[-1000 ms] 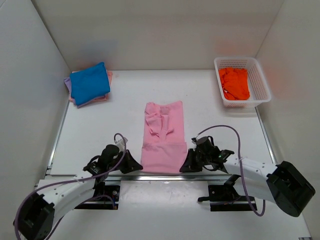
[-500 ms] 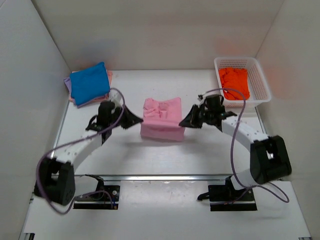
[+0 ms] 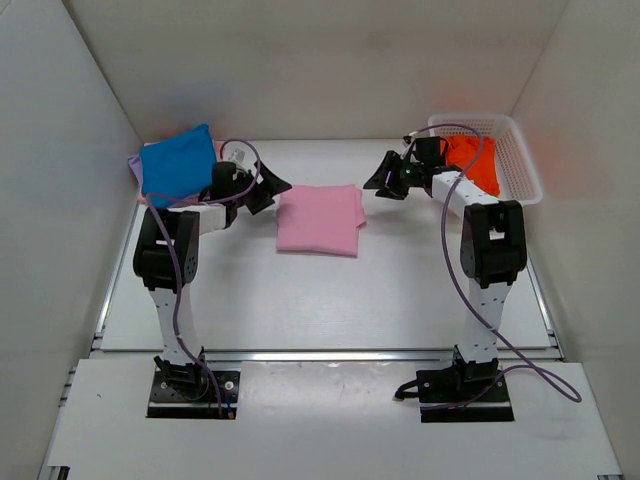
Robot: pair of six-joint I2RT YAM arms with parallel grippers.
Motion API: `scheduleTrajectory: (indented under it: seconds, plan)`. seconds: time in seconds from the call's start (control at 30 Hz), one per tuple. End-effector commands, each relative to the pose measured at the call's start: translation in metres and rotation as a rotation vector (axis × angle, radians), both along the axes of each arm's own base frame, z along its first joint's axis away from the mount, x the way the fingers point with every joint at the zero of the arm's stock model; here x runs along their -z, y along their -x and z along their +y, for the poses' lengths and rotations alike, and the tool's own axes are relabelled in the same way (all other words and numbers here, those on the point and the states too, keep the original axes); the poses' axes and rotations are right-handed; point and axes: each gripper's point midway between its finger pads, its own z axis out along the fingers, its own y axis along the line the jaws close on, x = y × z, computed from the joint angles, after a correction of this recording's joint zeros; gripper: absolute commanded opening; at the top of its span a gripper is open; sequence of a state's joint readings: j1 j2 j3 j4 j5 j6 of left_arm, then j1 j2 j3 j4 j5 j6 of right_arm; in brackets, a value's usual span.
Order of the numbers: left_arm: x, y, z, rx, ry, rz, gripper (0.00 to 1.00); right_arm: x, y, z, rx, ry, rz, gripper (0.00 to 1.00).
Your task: Fold and stack the t-shirts
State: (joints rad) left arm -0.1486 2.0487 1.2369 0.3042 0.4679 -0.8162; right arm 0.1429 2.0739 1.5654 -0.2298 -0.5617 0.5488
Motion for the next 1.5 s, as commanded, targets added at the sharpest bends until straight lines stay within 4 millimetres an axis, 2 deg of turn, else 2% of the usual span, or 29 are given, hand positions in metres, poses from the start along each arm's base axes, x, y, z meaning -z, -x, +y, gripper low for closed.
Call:
scheduleTrajectory:
  seconds: [0.0, 0.07, 0.1, 0.13, 0.17, 0.27, 0.33, 0.37, 0.4, 0.43, 0.6, 0.63, 0.67, 0.8, 0.83, 0.93, 1.07, 1.1, 1.17, 1.2, 1.23, 1.27, 1.3, 1.37, 1.4, 1.47]
  plan:
    - [-0.047, 0.009, -0.003, 0.035, -0.016, -0.162, 0.98, -0.028, -0.002, -0.004, -0.013, 0.04, -0.11, 0.48]
    - [-0.041, 0.02, 0.001, 0.044, -0.035, -0.138, 0.99, -0.02, 0.0, -0.004, -0.023, 0.065, -0.1, 0.48]
    - [-0.038, 0.023, 0.002, 0.057, -0.051, -0.132, 0.99, -0.007, 0.005, -0.004, -0.043, 0.076, -0.07, 0.49]
    - [-0.033, 0.025, 0.003, 0.069, -0.066, -0.118, 0.99, -0.01, 0.004, -0.003, -0.054, 0.082, -0.067, 0.48]
    - [-0.023, 0.029, 0.008, 0.066, -0.102, -0.09, 0.99, -0.005, 0.001, -0.004, -0.06, 0.085, -0.062, 0.48]
    - [-0.004, 0.032, 0.011, 0.057, -0.214, -0.047, 0.99, 0.016, 0.01, 0.0, -0.078, 0.086, -0.006, 0.48]
    - [0.005, 0.032, 0.012, 0.055, -0.286, -0.02, 0.99, 0.015, 0.012, 0.002, -0.075, 0.094, -0.02, 0.48]
    - [0.007, 0.026, 0.008, 0.063, -0.335, -0.029, 0.98, 0.013, 0.015, 0.003, -0.077, 0.097, -0.03, 0.48]
    - [0.02, 0.028, 0.005, 0.065, -0.372, 0.012, 0.99, 0.007, 0.017, 0.005, -0.077, 0.094, -0.045, 0.47]
    - [0.019, 0.029, 0.006, 0.078, -0.41, 0.043, 0.99, 0.006, 0.019, 0.005, -0.072, 0.088, -0.043, 0.48]
    - [0.034, 0.028, -0.019, 0.164, -0.514, 0.036, 0.99, 0.003, 0.034, -0.002, -0.049, 0.055, -0.038, 0.47]
    - [0.032, 0.026, -0.02, 0.171, -0.517, 0.03, 0.99, -0.01, 0.033, -0.001, -0.047, 0.038, -0.065, 0.47]
    - [0.039, 0.029, -0.026, 0.194, -0.542, 0.035, 0.99, -0.008, 0.038, 0.001, -0.047, 0.028, -0.058, 0.46]
    - [0.061, 0.04, -0.027, 0.268, -0.683, 0.093, 0.99, -0.02, 0.048, -0.006, -0.035, 0.007, -0.073, 0.46]
    - [0.063, 0.043, -0.028, 0.279, -0.695, 0.109, 0.98, -0.03, 0.049, -0.005, -0.039, -0.001, -0.091, 0.46]
    - [0.073, 0.049, -0.03, 0.318, -0.707, 0.131, 0.99, -0.043, 0.054, -0.011, -0.028, -0.013, -0.12, 0.44]
    - [0.086, 0.058, -0.035, 0.35, -0.718, 0.157, 0.99, -0.058, 0.062, -0.017, -0.02, -0.038, -0.147, 0.44]
    - [0.089, 0.062, -0.038, 0.363, -0.73, 0.164, 0.97, -0.057, 0.064, -0.019, -0.016, -0.047, -0.137, 0.42]
    - [0.095, 0.066, -0.043, 0.389, -0.735, 0.177, 0.84, -0.062, 0.067, -0.027, -0.001, -0.058, -0.144, 0.41]
    - [0.097, 0.067, -0.043, 0.391, -0.734, 0.189, 0.66, -0.059, 0.069, -0.03, 0.002, -0.06, -0.145, 0.4]
    - [0.1, 0.068, -0.042, 0.395, -0.738, 0.198, 0.24, -0.061, 0.073, -0.03, 0.0, -0.067, -0.143, 0.39]
    - [0.104, 0.07, -0.038, 0.376, -0.761, 0.213, 0.11, -0.065, 0.073, -0.033, 0.008, -0.073, -0.158, 0.39]
    - [0.105, 0.073, -0.039, 0.385, -0.779, 0.218, 0.03, -0.068, 0.075, -0.035, 0.011, -0.079, -0.161, 0.39]
    - [0.112, 0.078, -0.036, 0.385, -0.816, 0.243, 0.0, -0.066, 0.078, -0.037, 0.009, -0.083, -0.156, 0.37]
    - [0.108, 0.078, -0.034, 0.391, -0.826, 0.248, 0.0, -0.068, 0.079, -0.041, 0.017, -0.089, -0.156, 0.37]
    - [0.091, 0.064, -0.029, 0.38, -0.831, 0.219, 0.0, -0.074, 0.082, -0.041, 0.011, -0.096, -0.17, 0.37]
